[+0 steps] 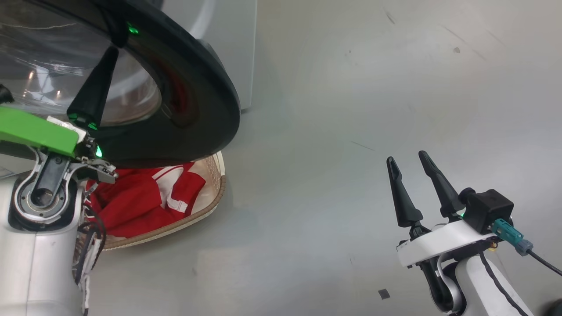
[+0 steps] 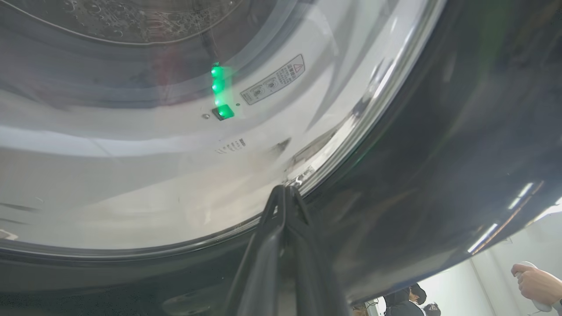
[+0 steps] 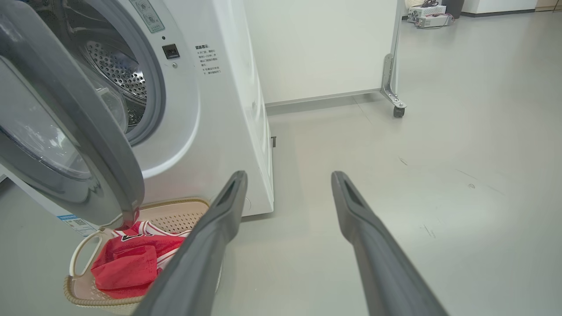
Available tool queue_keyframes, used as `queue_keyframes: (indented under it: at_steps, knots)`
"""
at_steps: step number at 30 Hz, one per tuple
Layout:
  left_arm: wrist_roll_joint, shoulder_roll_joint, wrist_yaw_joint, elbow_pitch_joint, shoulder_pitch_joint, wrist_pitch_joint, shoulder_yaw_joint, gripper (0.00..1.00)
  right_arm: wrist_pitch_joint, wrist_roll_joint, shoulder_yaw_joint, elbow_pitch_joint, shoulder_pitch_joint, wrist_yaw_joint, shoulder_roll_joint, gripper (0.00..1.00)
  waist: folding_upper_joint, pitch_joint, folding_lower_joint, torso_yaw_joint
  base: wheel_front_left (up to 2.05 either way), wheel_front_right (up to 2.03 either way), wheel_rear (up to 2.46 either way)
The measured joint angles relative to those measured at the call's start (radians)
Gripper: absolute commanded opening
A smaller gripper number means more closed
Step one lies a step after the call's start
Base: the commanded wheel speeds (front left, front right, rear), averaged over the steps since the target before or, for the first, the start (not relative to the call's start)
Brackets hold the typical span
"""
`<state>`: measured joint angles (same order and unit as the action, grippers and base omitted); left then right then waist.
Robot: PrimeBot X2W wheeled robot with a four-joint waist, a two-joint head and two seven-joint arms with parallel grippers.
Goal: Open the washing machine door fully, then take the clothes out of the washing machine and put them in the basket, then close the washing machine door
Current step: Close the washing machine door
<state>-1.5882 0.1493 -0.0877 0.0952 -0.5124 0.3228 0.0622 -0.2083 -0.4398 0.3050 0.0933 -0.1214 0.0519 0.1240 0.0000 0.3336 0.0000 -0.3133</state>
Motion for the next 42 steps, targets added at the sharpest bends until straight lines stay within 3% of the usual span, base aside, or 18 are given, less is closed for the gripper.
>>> queue_keyframes:
  at_steps: [12, 22, 33, 42]
  knots:
    - [0.024, 0.001, 0.022, 0.111, -0.134, -0.063, -0.035, 0.00, -0.018, -0.009, 0.002, 0.037, -0.025, 0.009, -0.016, 1.00, 0.0000, 0.040, 0.0000, -0.069, 0.00, 0.00, 0.00]
    - [0.051, -0.004, 0.021, 0.186, -0.205, -0.091, -0.040, 0.00, -0.026, -0.010, -0.004, 0.060, -0.043, 0.017, -0.023, 1.00, 0.0000, 0.056, 0.0000, -0.087, 0.00, 0.00, 0.00]
    - [0.030, -0.042, -0.015, 0.211, -0.194, -0.087, -0.034, 0.00, -0.032, -0.010, -0.031, 0.075, -0.054, 0.017, -0.025, 1.00, 0.0000, 0.060, 0.0000, -0.056, 0.00, 0.00, 0.00]
    - [-0.026, -0.076, -0.032, 0.193, -0.068, -0.091, -0.060, 0.00, -0.035, -0.008, -0.046, 0.084, -0.054, 0.018, -0.006, 1.00, 0.0000, 0.047, 0.0000, 0.000, 0.00, 0.00, 0.00]
